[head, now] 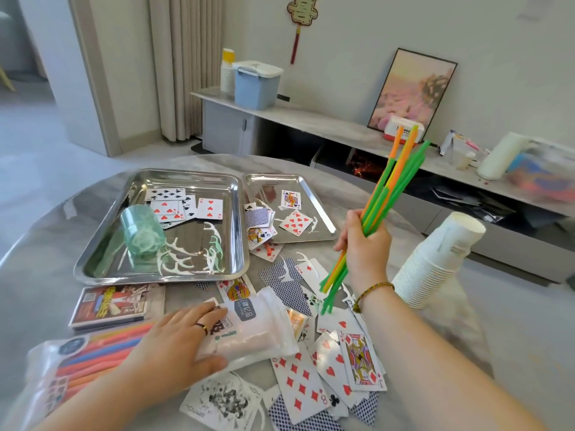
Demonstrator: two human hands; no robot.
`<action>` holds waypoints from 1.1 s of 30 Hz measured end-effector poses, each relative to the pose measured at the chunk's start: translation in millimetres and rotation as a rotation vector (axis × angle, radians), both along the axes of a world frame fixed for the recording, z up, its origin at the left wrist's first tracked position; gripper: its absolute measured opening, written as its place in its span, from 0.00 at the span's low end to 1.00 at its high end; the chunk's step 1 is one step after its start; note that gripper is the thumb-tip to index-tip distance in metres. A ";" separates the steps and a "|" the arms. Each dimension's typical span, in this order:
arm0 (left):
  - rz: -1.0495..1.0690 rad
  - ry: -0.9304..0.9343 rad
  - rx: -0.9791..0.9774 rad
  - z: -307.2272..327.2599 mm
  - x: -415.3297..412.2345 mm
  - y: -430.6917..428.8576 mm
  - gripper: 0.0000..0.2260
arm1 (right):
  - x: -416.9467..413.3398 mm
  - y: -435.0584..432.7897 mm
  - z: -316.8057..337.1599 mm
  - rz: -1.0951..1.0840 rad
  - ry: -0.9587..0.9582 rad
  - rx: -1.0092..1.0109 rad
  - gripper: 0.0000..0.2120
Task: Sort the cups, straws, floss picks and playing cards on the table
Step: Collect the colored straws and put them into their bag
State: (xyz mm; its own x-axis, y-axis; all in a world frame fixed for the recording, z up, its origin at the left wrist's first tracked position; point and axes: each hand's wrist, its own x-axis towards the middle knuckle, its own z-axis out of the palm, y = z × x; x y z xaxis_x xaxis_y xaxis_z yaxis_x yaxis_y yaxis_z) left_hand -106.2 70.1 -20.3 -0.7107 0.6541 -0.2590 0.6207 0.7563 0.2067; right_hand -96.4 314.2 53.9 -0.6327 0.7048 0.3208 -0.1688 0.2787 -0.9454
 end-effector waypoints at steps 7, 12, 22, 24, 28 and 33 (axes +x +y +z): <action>-0.011 0.012 -0.001 3.5 -0.3 2.0 0.58 | 2.9 -4.3 8.8 0.119 -0.035 -0.061 0.10; -0.025 0.024 0.046 3.4 0.9 1.0 0.53 | 8.5 1.1 -7.7 0.108 -0.161 -0.022 0.10; 0.115 -0.127 0.316 20.7 5.0 11.5 0.34 | 4.9 -22.3 19.0 0.238 0.014 -0.204 0.11; 0.190 -0.355 0.603 30.1 11.0 15.2 0.29 | 1.8 -41.4 22.8 0.416 -0.009 -0.397 0.13; 0.267 -0.757 0.951 31.3 16.6 19.1 0.38 | -4.1 -81.0 16.8 0.676 -0.133 -0.496 0.16; 0.397 -0.991 0.994 36.3 2.7 14.8 0.22 | -12.4 -110.0 0.6 0.751 -0.272 -0.363 0.13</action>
